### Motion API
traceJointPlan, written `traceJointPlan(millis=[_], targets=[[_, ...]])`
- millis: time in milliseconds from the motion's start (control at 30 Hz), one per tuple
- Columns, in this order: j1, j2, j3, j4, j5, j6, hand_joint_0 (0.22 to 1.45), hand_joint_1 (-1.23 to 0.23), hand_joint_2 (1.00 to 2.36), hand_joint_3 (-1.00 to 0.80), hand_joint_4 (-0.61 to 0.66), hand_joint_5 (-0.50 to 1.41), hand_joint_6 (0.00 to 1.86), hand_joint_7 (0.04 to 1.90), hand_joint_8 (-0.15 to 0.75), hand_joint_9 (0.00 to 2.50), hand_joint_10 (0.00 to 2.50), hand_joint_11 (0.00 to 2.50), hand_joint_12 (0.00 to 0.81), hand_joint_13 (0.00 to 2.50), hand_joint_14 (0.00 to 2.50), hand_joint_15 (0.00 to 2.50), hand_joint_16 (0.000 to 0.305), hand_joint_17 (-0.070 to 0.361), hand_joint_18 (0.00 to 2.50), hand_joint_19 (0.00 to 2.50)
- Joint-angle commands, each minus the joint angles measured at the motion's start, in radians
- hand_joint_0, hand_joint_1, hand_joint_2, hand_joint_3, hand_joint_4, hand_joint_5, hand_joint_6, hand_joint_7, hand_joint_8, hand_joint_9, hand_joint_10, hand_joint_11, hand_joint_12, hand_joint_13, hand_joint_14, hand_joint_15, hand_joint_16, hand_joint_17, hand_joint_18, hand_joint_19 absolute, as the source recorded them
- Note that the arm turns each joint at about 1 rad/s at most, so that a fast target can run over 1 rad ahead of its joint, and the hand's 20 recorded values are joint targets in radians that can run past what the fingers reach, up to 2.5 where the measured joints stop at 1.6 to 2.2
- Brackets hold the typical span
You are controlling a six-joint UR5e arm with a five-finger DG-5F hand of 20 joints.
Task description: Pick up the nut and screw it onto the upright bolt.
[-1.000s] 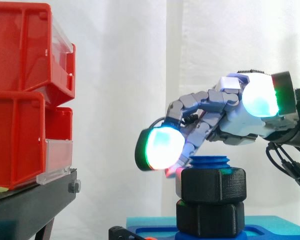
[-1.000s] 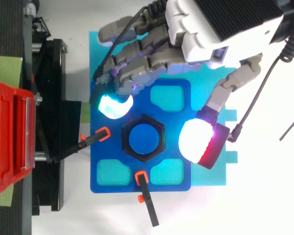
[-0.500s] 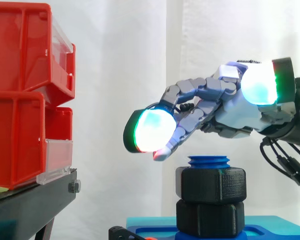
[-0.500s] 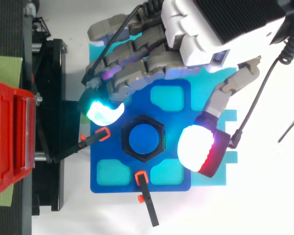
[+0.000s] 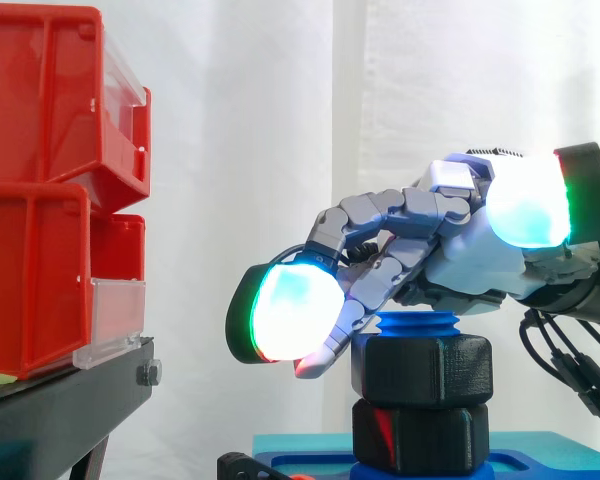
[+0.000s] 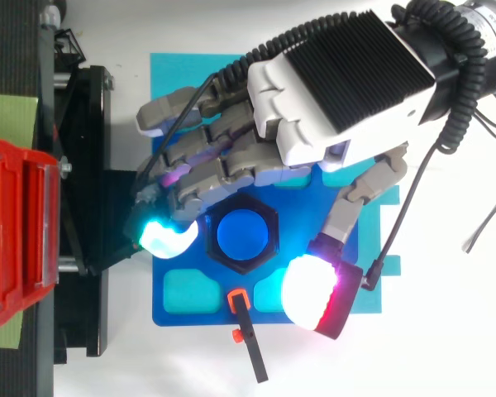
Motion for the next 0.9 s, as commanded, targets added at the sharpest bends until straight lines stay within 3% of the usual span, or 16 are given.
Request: traceJointPlan(millis=[0,300,867], targets=[[0.003,-0.002,0.0,-0.004,0.0,0.0,0.42,-0.26,1.0,-0.5,0.21,-0.17,0.5,0.7,0.272,0.71,0.0,0.0,0.29,0.45,0.0,0.0,0.028,0.064,0.08,0.0],[0.005,-0.002,-0.002,-0.003,-0.006,-0.003,0.42,-0.26,1.0,-0.5,0.23,-0.16,0.5,0.73,0.278,0.71,0.0,0.0,0.29,0.47,0.0,0.0,0.028,0.062,0.09,0.0],[-0.009,-0.002,-0.028,0.022,-0.027,-0.01,0.42,-0.26,1.0,-0.5,0.25,-0.13,0.5,0.8,0.288,0.75,0.0,0.0,0.285,0.5,0.0,0.0,0.026,0.058,0.12,0.0]])
